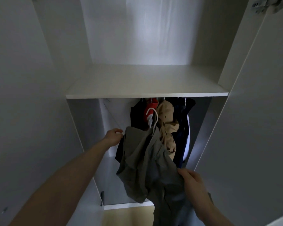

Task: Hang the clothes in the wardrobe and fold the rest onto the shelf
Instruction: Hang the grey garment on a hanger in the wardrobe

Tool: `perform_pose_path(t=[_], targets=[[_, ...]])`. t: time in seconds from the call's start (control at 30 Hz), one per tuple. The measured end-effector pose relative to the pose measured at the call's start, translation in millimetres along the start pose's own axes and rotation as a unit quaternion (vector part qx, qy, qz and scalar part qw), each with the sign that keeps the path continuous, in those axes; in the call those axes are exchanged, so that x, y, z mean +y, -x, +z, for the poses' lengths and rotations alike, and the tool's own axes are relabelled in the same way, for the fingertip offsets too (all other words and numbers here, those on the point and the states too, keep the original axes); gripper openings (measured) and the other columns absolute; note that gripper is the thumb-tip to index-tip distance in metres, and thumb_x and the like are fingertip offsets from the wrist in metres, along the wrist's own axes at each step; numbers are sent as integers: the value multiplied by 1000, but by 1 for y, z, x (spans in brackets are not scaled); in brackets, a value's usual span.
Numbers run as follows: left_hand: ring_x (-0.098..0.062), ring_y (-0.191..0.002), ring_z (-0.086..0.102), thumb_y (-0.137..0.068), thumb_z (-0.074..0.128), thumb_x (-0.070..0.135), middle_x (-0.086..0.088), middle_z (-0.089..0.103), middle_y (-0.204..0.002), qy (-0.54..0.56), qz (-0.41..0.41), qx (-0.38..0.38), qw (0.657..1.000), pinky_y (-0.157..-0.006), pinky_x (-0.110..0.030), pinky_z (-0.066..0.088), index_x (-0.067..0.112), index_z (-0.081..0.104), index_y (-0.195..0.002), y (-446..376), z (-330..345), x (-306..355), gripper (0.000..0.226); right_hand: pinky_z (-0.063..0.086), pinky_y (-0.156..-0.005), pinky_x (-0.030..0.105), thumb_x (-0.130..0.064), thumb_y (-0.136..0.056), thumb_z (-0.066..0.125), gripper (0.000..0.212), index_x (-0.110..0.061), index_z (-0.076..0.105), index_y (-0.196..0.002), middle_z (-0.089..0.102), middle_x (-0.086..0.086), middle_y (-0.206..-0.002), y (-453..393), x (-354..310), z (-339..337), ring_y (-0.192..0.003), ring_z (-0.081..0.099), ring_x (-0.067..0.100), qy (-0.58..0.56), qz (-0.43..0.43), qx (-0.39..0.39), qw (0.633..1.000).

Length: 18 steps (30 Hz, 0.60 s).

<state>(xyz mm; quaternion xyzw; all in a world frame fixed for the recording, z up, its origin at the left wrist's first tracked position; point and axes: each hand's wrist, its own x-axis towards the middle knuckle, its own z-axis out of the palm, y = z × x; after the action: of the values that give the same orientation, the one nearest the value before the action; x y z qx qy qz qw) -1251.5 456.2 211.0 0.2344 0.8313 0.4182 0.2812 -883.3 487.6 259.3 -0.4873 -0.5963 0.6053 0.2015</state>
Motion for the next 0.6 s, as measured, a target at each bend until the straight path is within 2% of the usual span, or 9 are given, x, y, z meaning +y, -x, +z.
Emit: perform_pose_path(t=[0.07, 0.13, 0.27, 0.37, 0.43, 0.5, 0.6], targets=[[-28, -103, 62, -100, 53, 8, -21, 60, -135, -2, -5, -8, 1000, -86, -28, 49, 11, 60, -139, -18, 5, 2, 39, 54, -77, 35, -30, -105, 52, 35, -10, 78, -92, 76, 13, -91, -10, -4, 0, -93, 71, 27, 8, 4, -5, 1000], [-31, -108, 61, -101, 52, 4, -21, 59, -136, -6, -3, -18, 1000, -93, -30, 49, 8, 58, -140, -39, 8, 3, 40, 54, -85, 37, -30, -105, 53, 38, -8, 79, -90, 77, 12, -87, -21, -7, -1, -92, 72, 28, 14, 9, -7, 1000], [-35, -132, 52, -100, 43, -7, -20, 49, -149, -6, -5, -36, 999, -101, -24, 43, 6, 56, -141, -95, 11, 3, 45, 52, -71, 29, -28, -103, 55, 40, 1, 77, -87, 72, 20, -84, -37, -16, 0, -87, 71, 34, 28, 11, -6, 1000], [-33, -139, 46, -100, 42, -5, -17, 42, -157, -28, -4, -55, 998, -114, -31, 40, 9, 55, -144, -130, 10, 5, 48, 50, -62, 16, -22, -103, 56, 41, -9, 78, -71, 71, 9, -68, -41, -22, 4, -69, 69, 13, 46, 3, 4, 999], [-31, -144, 41, -101, 40, -5, -14, 38, -160, -45, -8, -65, 997, -117, -31, 36, 10, 52, -148, -145, 10, 5, 51, 45, -53, 8, -17, -102, 58, 36, 1, 76, -76, 66, 3, -57, -44, -27, 6, -53, 62, 0, 52, 7, 16, 998], [-31, -148, 36, -101, 39, -4, -12, 34, -163, -59, -14, -65, 996, -116, -30, 34, 10, 47, -151, -158, 11, 0, 53, 42, -50, 10, -16, -103, 57, 39, 6, 70, -74, 61, 11, -57, -46, -31, 10, -48, 56, 3, 69, 12, 14, 997], [-33, -148, 35, -102, 40, -1, -17, 32, -163, -58, -24, -47, 997, -118, -32, 29, 1, 41, -153, -170, 11, -8, 50, 44, -52, 14, -18, -104, 54, 41, 6, 67, -74, 64, 22, -69, -48, -35, 19, -54, 58, 10, 82, 15, 4, 996]])
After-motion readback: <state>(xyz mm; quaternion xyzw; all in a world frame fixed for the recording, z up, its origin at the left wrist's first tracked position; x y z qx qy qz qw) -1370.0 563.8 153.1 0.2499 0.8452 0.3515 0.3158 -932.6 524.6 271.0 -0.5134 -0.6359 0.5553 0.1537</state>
